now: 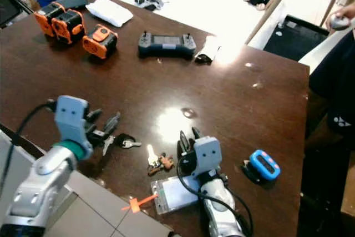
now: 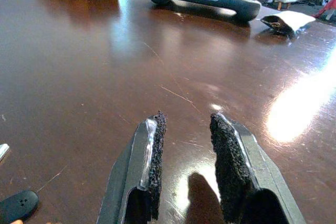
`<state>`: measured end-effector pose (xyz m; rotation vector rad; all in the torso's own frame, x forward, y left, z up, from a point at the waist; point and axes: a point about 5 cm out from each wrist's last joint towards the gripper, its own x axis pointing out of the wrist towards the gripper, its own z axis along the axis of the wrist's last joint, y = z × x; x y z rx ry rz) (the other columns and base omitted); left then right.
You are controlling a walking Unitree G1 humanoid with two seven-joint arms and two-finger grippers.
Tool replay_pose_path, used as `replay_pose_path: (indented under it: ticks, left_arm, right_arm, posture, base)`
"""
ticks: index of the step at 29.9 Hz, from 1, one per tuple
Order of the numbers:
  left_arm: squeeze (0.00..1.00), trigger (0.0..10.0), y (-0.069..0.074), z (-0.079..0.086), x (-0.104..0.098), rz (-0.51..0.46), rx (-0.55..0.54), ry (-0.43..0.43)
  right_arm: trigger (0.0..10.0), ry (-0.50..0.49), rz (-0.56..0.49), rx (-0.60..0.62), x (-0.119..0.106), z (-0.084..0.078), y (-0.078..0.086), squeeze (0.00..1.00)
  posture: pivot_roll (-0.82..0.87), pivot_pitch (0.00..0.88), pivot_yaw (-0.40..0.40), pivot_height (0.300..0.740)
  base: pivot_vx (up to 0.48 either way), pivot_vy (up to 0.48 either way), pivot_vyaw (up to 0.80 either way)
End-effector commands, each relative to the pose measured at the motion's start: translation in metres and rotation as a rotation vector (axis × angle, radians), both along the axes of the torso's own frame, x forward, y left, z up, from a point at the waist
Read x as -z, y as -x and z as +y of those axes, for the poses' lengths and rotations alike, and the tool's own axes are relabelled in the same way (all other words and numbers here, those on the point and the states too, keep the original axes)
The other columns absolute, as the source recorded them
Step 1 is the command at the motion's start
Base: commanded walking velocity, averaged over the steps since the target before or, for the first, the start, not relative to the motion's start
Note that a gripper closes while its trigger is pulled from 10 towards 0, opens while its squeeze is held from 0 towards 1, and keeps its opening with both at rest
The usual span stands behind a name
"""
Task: Hang keys on a hook
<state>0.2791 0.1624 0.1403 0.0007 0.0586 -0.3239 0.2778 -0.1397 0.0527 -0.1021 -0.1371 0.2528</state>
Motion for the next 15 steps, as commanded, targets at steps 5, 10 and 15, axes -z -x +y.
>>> replay_pose_path:
  ticks: [5, 10, 15]
  left_arm:
    - [0.0, 10.0, 0.016, 0.006, 0.009, 0.048, 0.018, -0.035]
    - [0.0, 10.0, 0.02, 0.012, 0.023, 0.083, -0.025, -0.127]
    - [0.0, 10.0, 0.021, 0.007, 0.032, 0.114, -0.057, -0.121]
  right_arm:
    - [10.0, 0.062, 0.44, 0.023, 0.08, -0.013, 0.054, 0.0]
    - [10.0, 0.063, 0.44, 0.014, 0.08, -0.012, 0.053, 0.0]
    - [10.0, 0.064, 0.44, 0.003, 0.08, -0.009, 0.053, 0.0]
  posture:
    - [-0.16, 0.155, 0.043, 0.74]
    - [-0.15, 0.163, 0.034, 0.74]
    - [-0.14, 0.169, 0.03, 0.74]
  base:
    - [0.0, 0.0, 0.0]
    - [0.0, 0.0, 0.0]
    - [0.0, 0.0, 0.0]
